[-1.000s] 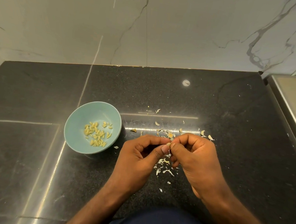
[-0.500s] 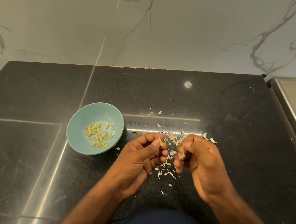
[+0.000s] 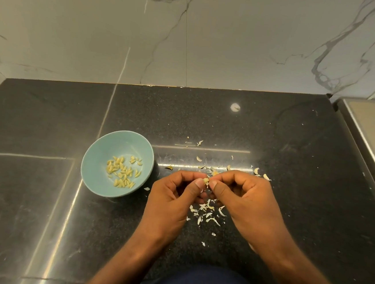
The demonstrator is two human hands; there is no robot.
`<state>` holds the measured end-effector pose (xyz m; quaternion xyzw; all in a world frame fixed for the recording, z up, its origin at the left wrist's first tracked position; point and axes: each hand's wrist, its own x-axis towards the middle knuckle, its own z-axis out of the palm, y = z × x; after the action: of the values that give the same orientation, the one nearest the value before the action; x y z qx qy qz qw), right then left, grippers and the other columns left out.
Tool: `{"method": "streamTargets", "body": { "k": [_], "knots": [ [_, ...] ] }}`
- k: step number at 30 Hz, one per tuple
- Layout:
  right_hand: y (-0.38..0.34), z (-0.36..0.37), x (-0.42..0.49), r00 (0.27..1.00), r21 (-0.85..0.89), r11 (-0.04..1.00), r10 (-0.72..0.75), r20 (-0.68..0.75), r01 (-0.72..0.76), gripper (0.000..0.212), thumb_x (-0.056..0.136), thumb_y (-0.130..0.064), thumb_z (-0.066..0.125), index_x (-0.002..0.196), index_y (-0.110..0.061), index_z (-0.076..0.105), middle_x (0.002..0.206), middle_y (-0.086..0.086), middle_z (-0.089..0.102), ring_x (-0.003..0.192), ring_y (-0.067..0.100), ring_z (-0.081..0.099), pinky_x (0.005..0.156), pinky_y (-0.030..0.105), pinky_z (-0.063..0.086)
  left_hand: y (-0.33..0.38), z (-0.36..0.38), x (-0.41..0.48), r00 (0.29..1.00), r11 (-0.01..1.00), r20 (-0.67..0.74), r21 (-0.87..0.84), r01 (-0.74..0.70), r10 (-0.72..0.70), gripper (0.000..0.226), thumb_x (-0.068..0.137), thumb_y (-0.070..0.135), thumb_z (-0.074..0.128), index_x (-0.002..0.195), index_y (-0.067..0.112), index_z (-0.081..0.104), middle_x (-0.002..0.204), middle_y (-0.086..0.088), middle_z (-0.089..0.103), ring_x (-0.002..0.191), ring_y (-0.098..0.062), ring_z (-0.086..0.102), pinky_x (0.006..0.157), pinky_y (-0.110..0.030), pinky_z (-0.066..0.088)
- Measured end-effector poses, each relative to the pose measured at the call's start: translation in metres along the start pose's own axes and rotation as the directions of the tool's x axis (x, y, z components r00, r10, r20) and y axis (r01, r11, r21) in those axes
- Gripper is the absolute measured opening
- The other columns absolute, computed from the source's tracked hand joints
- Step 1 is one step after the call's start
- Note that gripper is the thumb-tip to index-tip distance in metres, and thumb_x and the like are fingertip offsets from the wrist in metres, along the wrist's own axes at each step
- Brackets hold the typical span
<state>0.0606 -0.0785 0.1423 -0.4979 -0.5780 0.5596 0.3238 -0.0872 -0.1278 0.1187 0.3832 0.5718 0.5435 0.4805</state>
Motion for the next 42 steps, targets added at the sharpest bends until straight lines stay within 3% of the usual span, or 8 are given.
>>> {"method": "streamTargets", "body": {
  "k": [5, 12, 20, 27, 32, 36, 42],
  "knots": [
    [0.001, 0.0004, 0.0005, 0.997, 0.143, 0.987, 0.073, 0.028, -0.077, 0.006, 0.089, -0.009, 0.07, 0.087, -0.009, 0.076, 0.075, 0.008, 0.074, 0.067, 0.016, 0.069, 0.062, 0.03, 0.055, 0.001, -0.0014, -0.002, 0.992, 0.984, 0.036, 0.127, -0.125, 0.121, 0.016, 0.094, 0.012, 0.063, 0.106, 0.015, 0.073, 0.095, 0.001, 0.075, 0.092, -0.018, 0.072, 0.08, -0.028, 0.059],
    [0.0026, 0.0019, 0.0002, 0.997, 0.203, 0.976, 0.076, 0.02, -0.079, 0.007, 0.089, -0.005, 0.068, 0.088, -0.004, 0.075, 0.073, 0.008, 0.074, 0.064, 0.015, 0.068, 0.057, 0.025, 0.054, -0.0007, -0.0004, -0.0013, 0.97, 0.948, 0.032, 0.208, -0.241, 0.239, 0.017, 0.093, 0.017, 0.065, 0.104, 0.026, 0.072, 0.096, 0.007, 0.074, 0.095, -0.018, 0.071, 0.083, -0.029, 0.057],
    [-0.0002, 0.0055, -0.0026, 0.997, 0.246, 0.967, 0.072, -0.017, -0.066, 0.017, 0.087, -0.001, 0.068, 0.076, -0.012, 0.075, 0.068, 0.009, 0.072, 0.06, 0.017, 0.067, 0.054, 0.025, 0.054, -0.004, 0.0008, -0.0006, 0.933, 0.87, 0.055, 0.345, -0.351, 0.354, 0.017, 0.092, 0.015, 0.065, 0.106, 0.019, 0.073, 0.092, 0.012, 0.07, 0.089, -0.014, 0.069, 0.077, -0.026, 0.055],
    [-0.0018, 0.0071, -0.0029, 0.998, 0.269, 0.963, 0.04, -0.055, -0.024, 0.017, 0.087, 0.006, 0.066, 0.075, -0.005, 0.073, 0.065, 0.008, 0.071, 0.057, 0.014, 0.065, 0.052, 0.023, 0.053, -0.0019, 0.0031, -0.0004, 0.913, 0.83, 0.067, 0.395, -0.394, 0.402, 0.018, 0.093, 0.015, 0.063, 0.107, 0.013, 0.075, 0.092, 0.01, 0.071, 0.089, -0.012, 0.068, 0.076, -0.029, 0.056],
    [-0.0013, 0.0071, -0.0028, 0.998, 0.243, 0.97, 0.015, -0.064, 0.001, 0.012, 0.087, 0.001, 0.067, 0.078, -0.006, 0.072, 0.064, 0.005, 0.071, 0.058, 0.011, 0.065, 0.055, 0.021, 0.052, -0.0001, 0.0049, -0.0002, 0.947, 0.898, 0.039, 0.305, -0.316, 0.319, 0.018, 0.094, 0.016, 0.063, 0.108, 0.016, 0.074, 0.094, 0.01, 0.073, 0.093, -0.015, 0.07, 0.08, -0.029, 0.057],
    [-0.0001, 0.0057, -0.0034, 0.996, 0.1, 0.993, -0.063, -0.063, 0.07, 0.007, 0.086, -0.007, 0.073, 0.081, -0.013, 0.073, 0.069, -0.001, 0.072, 0.062, 0.007, 0.067, 0.059, 0.019, 0.054, 0.0017, 0.0051, 0.0004, 0.975, 0.954, 0.045, 0.201, -0.221, 0.217, 0.019, 0.091, 0.021, 0.068, 0.109, 0.016, 0.074, 0.098, 0.005, 0.075, 0.096, -0.016, 0.071, 0.083, -0.027, 0.057],
    [0.0033, 0.0083, -0.0012, 0.997, 0.095, 0.993, -0.07, -0.021, 0.072, 0.012, 0.086, -0.007, 0.071, 0.076, -0.013, 0.07, 0.065, 0.001, 0.069, 0.057, 0.007, 0.062, 0.055, 0.019, 0.052, -0.0019, 0.0041, -0.0005, 0.999, 0.996, 0.03, -0.083, 0.044, -0.042, 0.023, 0.092, 0.023, 0.063, 0.103, 0.006, 0.072, 0.096, -0.014, 0.074, 0.092, -0.031, 0.071, 0.085, -0.042, 0.058]
  ]
}}
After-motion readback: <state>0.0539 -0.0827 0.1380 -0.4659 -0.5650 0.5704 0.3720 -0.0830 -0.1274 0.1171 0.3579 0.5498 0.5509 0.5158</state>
